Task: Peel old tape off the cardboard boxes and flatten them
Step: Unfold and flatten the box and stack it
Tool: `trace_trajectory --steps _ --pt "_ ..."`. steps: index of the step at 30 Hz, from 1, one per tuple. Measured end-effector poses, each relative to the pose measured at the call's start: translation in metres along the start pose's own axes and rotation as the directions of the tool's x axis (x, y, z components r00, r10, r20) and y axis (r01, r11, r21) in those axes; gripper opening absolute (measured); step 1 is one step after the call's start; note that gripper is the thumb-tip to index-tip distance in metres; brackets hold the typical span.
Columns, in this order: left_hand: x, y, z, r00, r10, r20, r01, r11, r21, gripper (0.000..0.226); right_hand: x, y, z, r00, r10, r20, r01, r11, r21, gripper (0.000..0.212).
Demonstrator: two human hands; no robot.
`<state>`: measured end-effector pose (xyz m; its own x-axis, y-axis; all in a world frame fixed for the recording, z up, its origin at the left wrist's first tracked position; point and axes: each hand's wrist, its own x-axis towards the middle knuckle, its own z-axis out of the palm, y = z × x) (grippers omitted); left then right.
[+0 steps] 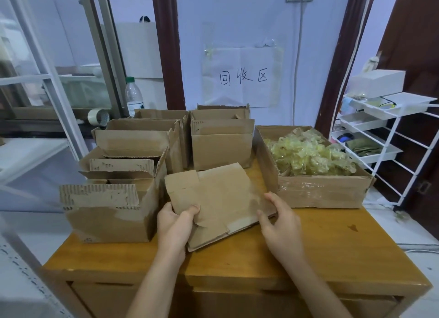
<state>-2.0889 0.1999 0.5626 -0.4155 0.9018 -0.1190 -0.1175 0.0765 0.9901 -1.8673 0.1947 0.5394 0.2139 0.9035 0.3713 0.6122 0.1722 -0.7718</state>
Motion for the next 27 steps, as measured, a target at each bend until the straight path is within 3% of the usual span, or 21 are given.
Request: trace_trajectory --steps 4,7,10,13,15,17,19,22,25,26,27 --pt "-0.006 -0.003 0.004 0.993 0.059 -0.101 -0.051 0.996 0.077 0.028 -0.005 -0.002 0.009 0.98 -0.115 0.16 0.148 0.965 -0.215 0.035" --pt "-0.011 -0.003 0.009 0.98 0.116 -0.159 -0.084 0.978 0.192 0.034 -0.007 -0.009 0.01 0.956 -0.253 0.145 0.284 0.922 -0.262 0.034" --pt "-0.017 0.001 0.015 0.979 0.136 -0.155 -0.089 0.957 0.277 0.043 -0.01 -0.034 0.013 0.963 -0.054 0.265 0.091 0.988 -0.127 0.058" --pt "-0.017 0.004 0.008 0.996 0.057 -0.071 -0.033 0.953 0.301 0.045 -0.006 -0.044 0.026 0.92 0.055 0.389 0.079 0.944 -0.321 0.086" --pt "-0.017 0.012 -0.005 1.0 -0.016 0.02 0.008 0.937 0.348 0.038 0.003 -0.042 0.026 0.905 0.066 0.419 0.092 0.934 -0.346 0.093" --pt "-0.02 0.027 -0.021 0.99 -0.081 0.112 0.011 0.853 0.522 0.03 0.012 -0.034 0.019 0.885 0.066 0.461 0.099 0.941 -0.324 0.092" --pt "-0.025 0.042 -0.036 0.977 -0.124 0.172 -0.037 0.7 0.713 0.04 0.019 -0.027 0.01 0.851 0.047 0.523 0.144 0.937 -0.318 0.09" --pt "-0.033 0.059 -0.047 0.941 0.012 0.339 -0.286 0.564 0.774 0.039 0.03 -0.025 0.001 0.789 0.054 0.613 0.207 0.915 -0.347 0.087" --pt "-0.029 0.058 -0.034 0.779 0.225 0.585 -0.615 0.452 0.646 0.026 0.042 -0.026 -0.004 0.712 0.091 0.697 0.261 0.886 -0.383 0.079" --pt "-0.021 0.052 -0.027 0.727 0.243 0.642 -0.68 0.38 0.627 0.021 0.044 -0.027 -0.006 0.691 0.099 0.716 0.274 0.88 -0.387 0.074" --pt "-0.012 0.045 -0.02 0.687 0.22 0.692 -0.724 0.274 0.633 0.03 0.047 -0.027 -0.007 0.678 0.103 0.728 0.286 0.875 -0.39 0.07"
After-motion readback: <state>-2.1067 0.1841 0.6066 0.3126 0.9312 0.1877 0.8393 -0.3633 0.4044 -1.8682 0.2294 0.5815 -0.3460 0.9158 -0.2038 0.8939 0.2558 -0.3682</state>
